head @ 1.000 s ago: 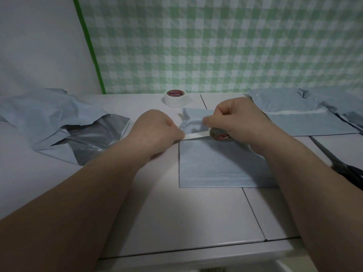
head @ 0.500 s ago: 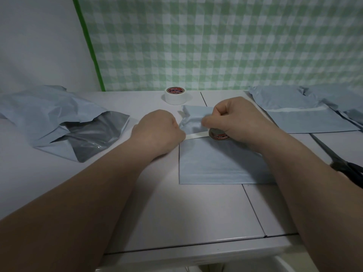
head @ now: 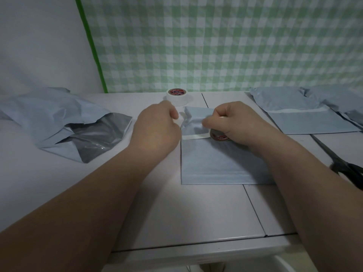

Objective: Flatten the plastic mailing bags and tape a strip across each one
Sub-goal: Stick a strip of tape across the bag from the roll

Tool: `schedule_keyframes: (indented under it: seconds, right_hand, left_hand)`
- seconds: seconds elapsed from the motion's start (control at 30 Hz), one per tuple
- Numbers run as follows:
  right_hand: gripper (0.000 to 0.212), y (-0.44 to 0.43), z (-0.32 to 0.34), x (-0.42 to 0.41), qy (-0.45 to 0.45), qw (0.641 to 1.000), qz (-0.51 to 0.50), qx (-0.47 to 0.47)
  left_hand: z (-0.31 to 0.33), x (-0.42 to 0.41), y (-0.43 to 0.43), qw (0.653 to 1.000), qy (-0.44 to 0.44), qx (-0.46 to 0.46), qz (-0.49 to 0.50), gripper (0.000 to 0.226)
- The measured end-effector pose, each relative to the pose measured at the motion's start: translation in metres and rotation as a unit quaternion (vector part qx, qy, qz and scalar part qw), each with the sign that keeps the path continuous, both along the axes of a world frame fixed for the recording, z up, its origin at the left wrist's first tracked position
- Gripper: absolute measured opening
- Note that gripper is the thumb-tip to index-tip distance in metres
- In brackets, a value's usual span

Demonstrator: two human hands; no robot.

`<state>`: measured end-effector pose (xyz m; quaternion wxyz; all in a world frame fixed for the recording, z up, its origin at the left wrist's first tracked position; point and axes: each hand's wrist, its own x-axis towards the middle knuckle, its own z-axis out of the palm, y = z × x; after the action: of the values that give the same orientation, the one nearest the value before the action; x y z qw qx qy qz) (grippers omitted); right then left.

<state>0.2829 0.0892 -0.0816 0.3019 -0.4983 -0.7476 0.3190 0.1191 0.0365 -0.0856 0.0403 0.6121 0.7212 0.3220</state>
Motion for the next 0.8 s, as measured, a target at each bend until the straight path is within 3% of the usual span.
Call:
schedule_keyframes:
  seconds: [0.13, 0.27, 0.5, 0.8]
  right_hand:
    - [0.031, 0.000, -0.001, -0.002, -0.009, 1.000, -0.005, 0.013]
    - [0.027, -0.001, 0.000, -0.003, -0.013, 1.000, 0.000, 0.020]
    - [0.028, -0.002, -0.002, 0.000, 0.007, 1.000, 0.005, 0.019]
    - [0.046, -0.002, 0.001, 0.007, 0.041, 0.999, 0.000, -0.029]
  left_hand:
    - [-0.002, 0.023, -0.019, 0.994, 0.021, 0.013, -0.108, 0.044]
    - [-0.011, 0.038, -0.033, 0.977, 0.080, -0.107, -0.168, 0.064]
    - [-0.021, 0.037, -0.031, 0.946, 0.219, -0.184, -0.149, 0.070]
    - [-0.019, 0.042, -0.034, 0.938, 0.235, -0.226, -0.119, 0.072]
